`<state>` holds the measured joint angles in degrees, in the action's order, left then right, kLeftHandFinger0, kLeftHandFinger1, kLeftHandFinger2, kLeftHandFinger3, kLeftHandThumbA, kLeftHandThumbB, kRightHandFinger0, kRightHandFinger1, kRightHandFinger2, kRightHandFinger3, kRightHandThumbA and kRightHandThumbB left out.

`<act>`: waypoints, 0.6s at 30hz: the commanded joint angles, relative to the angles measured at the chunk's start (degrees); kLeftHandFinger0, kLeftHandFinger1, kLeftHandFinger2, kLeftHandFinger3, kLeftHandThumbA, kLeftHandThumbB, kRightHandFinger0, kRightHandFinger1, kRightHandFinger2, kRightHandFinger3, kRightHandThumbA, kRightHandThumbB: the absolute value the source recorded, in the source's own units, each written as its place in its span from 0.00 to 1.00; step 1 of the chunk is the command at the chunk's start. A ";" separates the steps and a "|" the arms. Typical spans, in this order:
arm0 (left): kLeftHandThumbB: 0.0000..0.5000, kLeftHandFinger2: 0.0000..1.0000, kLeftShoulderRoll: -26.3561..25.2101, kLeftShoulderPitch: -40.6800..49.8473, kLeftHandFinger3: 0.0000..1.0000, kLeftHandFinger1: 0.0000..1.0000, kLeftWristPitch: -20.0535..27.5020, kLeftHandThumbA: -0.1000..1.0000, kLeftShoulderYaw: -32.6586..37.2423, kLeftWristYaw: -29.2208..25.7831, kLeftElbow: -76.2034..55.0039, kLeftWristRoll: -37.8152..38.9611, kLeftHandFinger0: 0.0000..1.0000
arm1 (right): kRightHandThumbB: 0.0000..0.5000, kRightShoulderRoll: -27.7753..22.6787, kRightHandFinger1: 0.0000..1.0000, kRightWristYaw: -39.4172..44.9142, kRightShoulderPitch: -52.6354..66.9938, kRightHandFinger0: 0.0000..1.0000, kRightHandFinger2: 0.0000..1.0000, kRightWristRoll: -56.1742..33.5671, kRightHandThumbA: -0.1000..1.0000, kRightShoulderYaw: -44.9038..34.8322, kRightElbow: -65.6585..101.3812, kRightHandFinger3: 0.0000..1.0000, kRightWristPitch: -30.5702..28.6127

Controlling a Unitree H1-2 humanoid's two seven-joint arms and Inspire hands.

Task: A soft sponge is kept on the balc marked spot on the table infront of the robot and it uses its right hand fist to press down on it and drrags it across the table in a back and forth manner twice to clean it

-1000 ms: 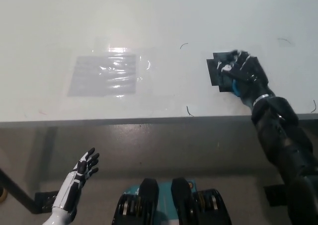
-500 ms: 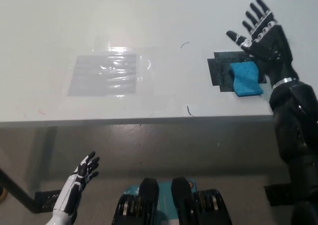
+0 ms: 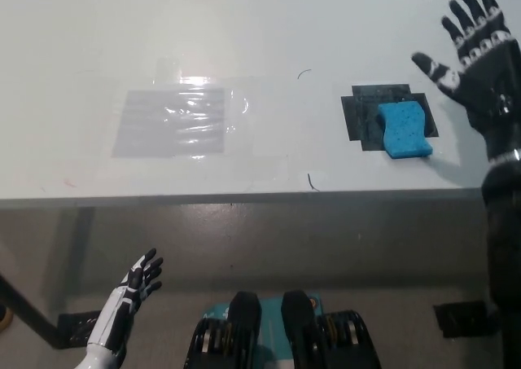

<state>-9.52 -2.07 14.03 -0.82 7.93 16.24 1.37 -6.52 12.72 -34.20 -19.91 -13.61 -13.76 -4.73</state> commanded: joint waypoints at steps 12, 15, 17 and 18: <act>0.97 1.00 -2.01 -2.05 1.00 1.00 1.54 1.00 0.69 1.62 -1.13 -0.32 1.00 | 0.59 5.56 1.00 4.52 38.68 1.00 1.00 7.57 1.00 11.80 40.48 1.00 -16.55; 0.98 1.00 -2.09 -2.12 1.00 1.00 1.18 1.00 0.78 1.55 -1.50 -0.55 1.00 | 0.66 5.54 1.00 3.05 38.81 1.00 1.00 8.91 1.00 11.90 32.27 1.00 -17.05; 0.98 1.00 -2.10 -2.14 1.00 1.00 1.36 1.00 0.77 1.52 -1.31 -0.47 1.00 | 0.76 6.69 1.00 0.69 37.70 1.00 1.00 8.89 1.00 11.68 26.35 1.00 -14.07; 0.98 1.00 -2.05 -2.05 1.00 1.00 1.42 1.00 0.86 1.46 -1.25 -0.55 1.00 | 0.76 6.69 1.00 0.32 37.48 1.00 1.00 8.97 1.00 11.82 23.99 1.00 -13.47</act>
<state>-9.94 -2.71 14.06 -0.47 8.07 16.31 1.27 -1.20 13.34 4.19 -15.22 -3.40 13.08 -11.09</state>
